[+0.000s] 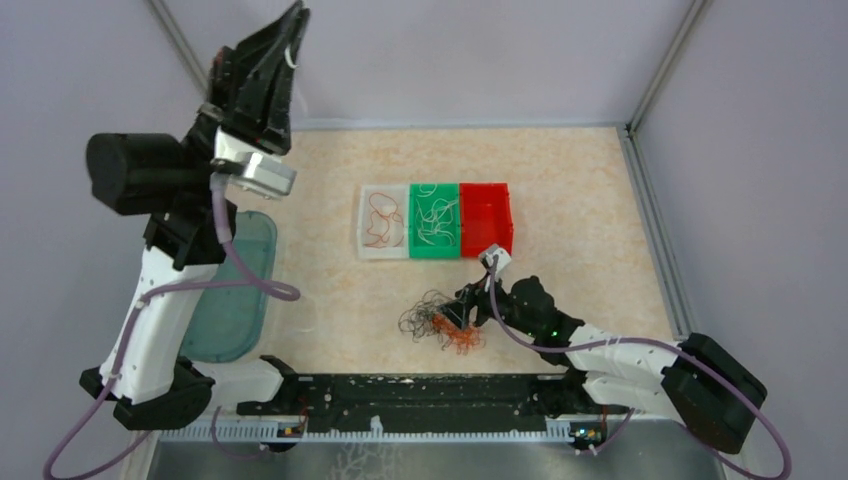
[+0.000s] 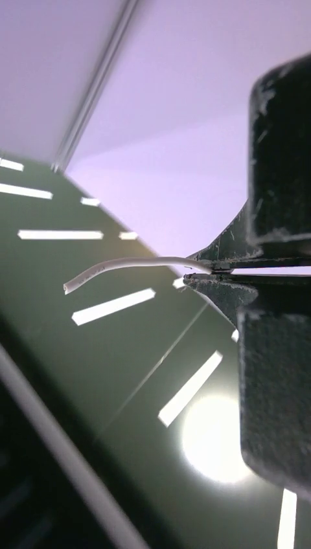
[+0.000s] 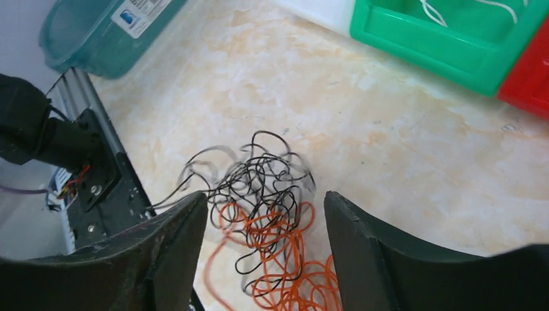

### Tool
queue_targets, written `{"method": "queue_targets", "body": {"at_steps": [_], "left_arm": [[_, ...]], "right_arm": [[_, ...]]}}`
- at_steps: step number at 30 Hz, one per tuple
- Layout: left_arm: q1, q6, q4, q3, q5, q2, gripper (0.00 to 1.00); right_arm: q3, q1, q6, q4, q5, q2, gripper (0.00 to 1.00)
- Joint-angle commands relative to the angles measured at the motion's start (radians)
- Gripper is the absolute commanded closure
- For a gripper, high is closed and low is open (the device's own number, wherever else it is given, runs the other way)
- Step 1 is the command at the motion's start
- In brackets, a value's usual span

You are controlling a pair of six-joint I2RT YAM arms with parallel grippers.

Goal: Untangle the cables
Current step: Untie the cable.

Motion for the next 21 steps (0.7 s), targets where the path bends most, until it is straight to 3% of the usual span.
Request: {"method": "queue_targets", "body": {"at_steps": [1,7,14,17,21], "left_arm": [[-0.004,-0.084,-0.096,-0.049,0.034,-0.019,1.0],[-0.004,-0.125,-0.115,-0.145,0.072,-0.047,1.0],[-0.007,-0.205,-0.131,-0.162,0.122,-0.037,1.0],[-0.008,-0.244,-0.129,-0.188,0.128,-0.035,1.0],[-0.013,-0.286,-0.121,-0.224,0.148,-0.036,1.0]], "right_arm": [[0.104,0.009,-0.062,-0.088,-0.11,-0.073,0.28],[0.233,0.009,-0.082,-0.161,-0.063,-0.158,0.21],[0.409,-0.013,-0.116,-0.167,0.09,-0.103,0.25],[0.471,-0.049,-0.124,-0.158,0.151,-0.037,0.26],[0.58,-0.086,-0.116,-0.099,0.094,0.14,0.27]]}}
